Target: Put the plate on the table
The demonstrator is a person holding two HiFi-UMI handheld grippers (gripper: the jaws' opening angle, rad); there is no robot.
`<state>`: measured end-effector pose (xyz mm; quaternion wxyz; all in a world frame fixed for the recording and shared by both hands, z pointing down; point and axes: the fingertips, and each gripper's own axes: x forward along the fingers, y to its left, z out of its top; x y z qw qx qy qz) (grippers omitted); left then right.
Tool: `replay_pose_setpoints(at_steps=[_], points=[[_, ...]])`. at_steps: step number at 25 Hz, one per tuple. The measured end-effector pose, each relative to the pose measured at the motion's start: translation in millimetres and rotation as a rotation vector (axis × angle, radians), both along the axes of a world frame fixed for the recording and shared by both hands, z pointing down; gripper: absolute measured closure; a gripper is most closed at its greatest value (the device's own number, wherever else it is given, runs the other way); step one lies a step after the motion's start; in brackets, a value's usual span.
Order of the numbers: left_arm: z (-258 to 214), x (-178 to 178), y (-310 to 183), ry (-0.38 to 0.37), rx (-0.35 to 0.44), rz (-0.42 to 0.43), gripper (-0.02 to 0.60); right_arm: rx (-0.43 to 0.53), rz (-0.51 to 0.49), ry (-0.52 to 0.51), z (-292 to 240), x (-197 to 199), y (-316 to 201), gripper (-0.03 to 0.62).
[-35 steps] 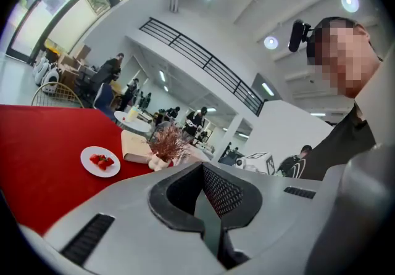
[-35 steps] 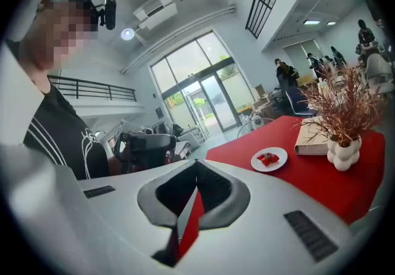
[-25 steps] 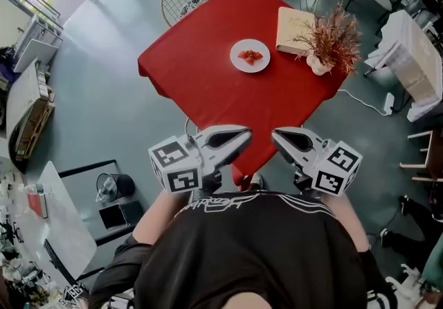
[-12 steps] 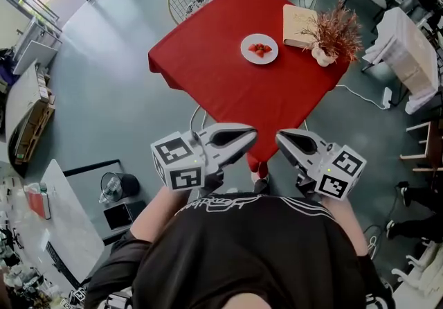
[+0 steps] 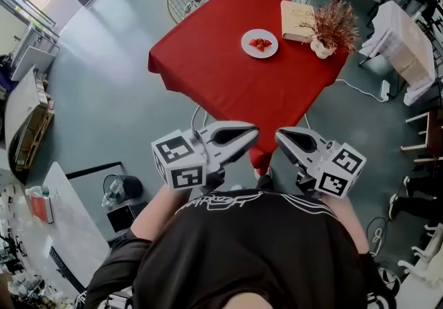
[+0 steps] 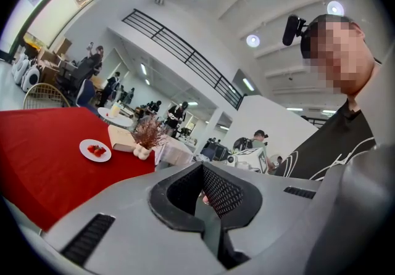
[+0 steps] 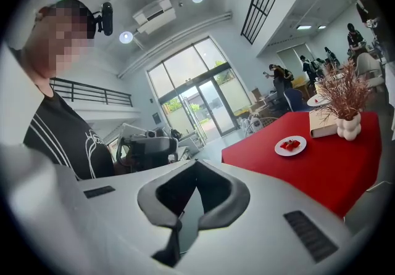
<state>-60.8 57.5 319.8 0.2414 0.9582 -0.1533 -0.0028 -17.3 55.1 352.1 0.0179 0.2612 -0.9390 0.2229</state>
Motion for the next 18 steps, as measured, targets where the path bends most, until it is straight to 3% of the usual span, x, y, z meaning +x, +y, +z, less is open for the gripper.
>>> replay_pose_setpoints(at_steps=[18], points=[[-5,-14,16,-0.033,0.043,0.023,0.575,0.024,-0.004,0.0,-12,-23,15,0.588]])
